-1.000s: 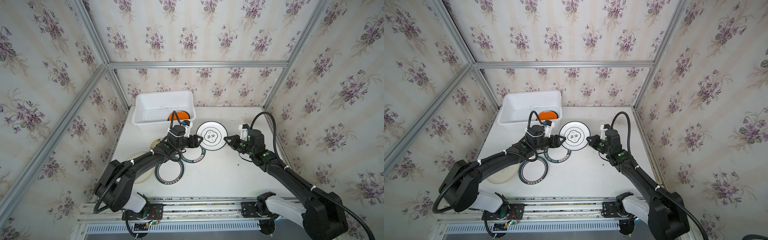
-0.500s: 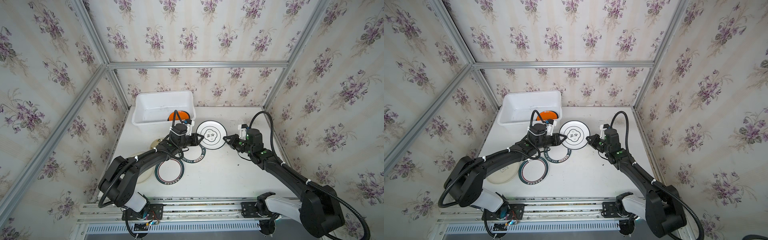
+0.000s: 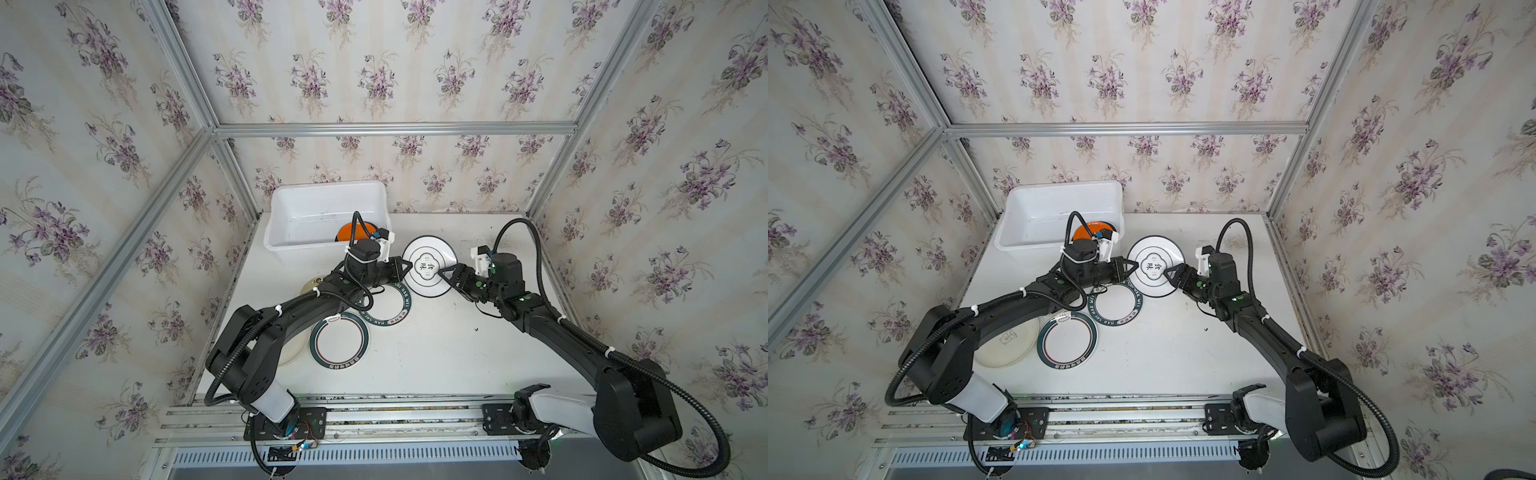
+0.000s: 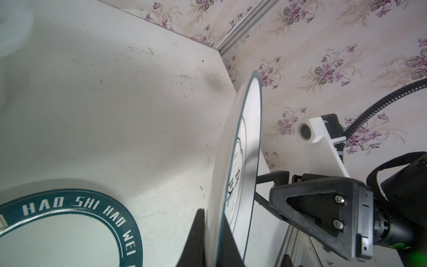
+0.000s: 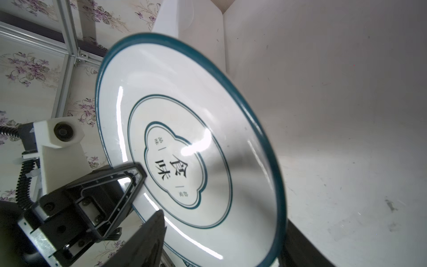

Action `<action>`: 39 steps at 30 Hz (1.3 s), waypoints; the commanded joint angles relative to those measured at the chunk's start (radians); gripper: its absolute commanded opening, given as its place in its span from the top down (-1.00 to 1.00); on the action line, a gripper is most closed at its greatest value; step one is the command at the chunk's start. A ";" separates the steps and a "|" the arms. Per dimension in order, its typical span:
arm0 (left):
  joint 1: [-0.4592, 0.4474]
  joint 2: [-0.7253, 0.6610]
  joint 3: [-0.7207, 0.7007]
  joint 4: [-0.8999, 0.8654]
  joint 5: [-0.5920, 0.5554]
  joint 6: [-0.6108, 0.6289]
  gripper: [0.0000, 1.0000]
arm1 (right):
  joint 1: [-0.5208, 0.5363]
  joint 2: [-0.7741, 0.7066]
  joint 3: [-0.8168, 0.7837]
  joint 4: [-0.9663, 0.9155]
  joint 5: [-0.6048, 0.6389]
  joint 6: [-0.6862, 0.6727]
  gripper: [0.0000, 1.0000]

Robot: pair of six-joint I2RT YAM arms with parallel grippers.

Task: Place the plates into the plastic bin on the countertop
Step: Place the plate in the plastic bin.

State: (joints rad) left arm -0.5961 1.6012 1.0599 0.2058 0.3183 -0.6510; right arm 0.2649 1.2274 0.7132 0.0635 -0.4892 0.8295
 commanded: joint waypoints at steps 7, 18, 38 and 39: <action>0.059 -0.034 0.046 -0.078 -0.009 0.081 1.00 | -0.006 -0.003 0.034 0.000 -0.036 -0.074 -0.78; 0.207 -0.141 0.030 -0.154 -0.015 0.120 1.00 | -0.012 0.054 0.059 0.036 -0.057 -0.107 -0.99; 0.436 -0.002 0.214 -0.193 -0.046 0.134 1.00 | -0.013 0.052 0.006 0.089 -0.063 -0.113 -0.99; 0.441 0.021 0.238 -0.198 -0.050 0.136 1.00 | -0.013 0.048 0.003 0.089 -0.063 -0.113 -0.99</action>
State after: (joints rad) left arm -0.1688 1.5890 1.2533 -0.0216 0.2695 -0.5262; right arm 0.2512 1.2865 0.7227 0.1184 -0.5411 0.7250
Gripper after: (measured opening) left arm 0.097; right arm 0.996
